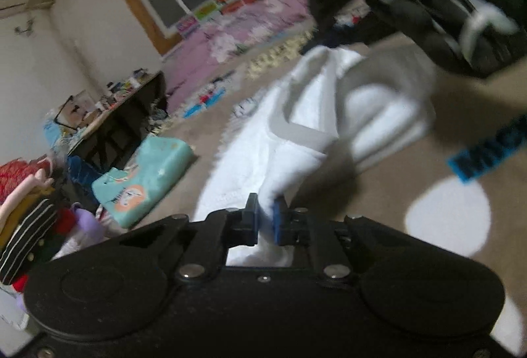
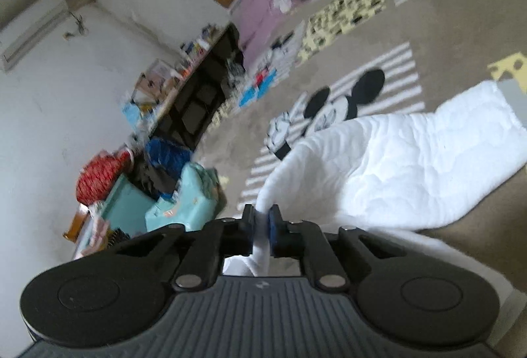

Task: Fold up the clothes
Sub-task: 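Lift the shirt with both grippers and shake it out in the air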

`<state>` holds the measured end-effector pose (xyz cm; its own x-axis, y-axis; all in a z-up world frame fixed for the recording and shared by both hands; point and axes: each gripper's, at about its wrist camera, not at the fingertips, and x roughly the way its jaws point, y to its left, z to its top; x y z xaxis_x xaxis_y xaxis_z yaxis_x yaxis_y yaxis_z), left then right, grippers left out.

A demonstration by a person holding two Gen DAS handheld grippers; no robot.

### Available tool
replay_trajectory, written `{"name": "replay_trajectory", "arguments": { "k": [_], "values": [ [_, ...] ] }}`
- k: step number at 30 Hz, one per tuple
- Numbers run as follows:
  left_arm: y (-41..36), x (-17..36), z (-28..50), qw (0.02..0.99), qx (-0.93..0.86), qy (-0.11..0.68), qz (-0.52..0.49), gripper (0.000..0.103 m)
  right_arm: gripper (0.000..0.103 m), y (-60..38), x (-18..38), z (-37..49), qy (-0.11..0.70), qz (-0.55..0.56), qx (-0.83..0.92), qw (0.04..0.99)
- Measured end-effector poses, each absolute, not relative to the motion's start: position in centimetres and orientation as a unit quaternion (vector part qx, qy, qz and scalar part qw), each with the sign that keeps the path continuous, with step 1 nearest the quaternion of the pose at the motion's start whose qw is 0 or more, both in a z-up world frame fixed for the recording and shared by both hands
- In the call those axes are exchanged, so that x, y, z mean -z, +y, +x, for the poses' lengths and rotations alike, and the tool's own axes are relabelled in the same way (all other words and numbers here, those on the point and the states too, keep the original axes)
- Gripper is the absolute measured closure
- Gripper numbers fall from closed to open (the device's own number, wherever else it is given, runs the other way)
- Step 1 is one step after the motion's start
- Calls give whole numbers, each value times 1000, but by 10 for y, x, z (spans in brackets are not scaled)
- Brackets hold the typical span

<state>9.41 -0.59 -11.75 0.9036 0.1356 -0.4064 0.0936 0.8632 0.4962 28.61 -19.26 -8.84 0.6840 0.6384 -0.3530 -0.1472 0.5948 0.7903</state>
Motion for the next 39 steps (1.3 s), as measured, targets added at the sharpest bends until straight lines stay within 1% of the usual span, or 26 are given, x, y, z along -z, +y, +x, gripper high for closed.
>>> {"name": "replay_trajectory", "arguments": {
  "k": [5,13,19,22,27,33,39],
  "values": [
    [-1,79,81,957,-20,164,240,97,94,-217,67,255,266,442,-227,826],
    [-9,-4,58,976,3,56,211,97,94,-272,-4,182,158,480,-230,832],
    [-19,-54,34,982,34,-5,185,97,94,-308,-56,127,93,461,-232,852],
    [-25,-69,21,983,52,-22,175,97,94,-323,-81,99,61,447,-234,861],
    [-33,-89,-4,982,83,-39,165,97,94,-342,-108,55,22,435,-231,870],
    [-34,-104,-50,977,131,-43,160,97,94,-354,-93,10,37,456,-220,861],
    [-32,-100,-75,973,155,-24,167,97,94,-365,-78,-34,54,478,-209,852]
  ]
}}
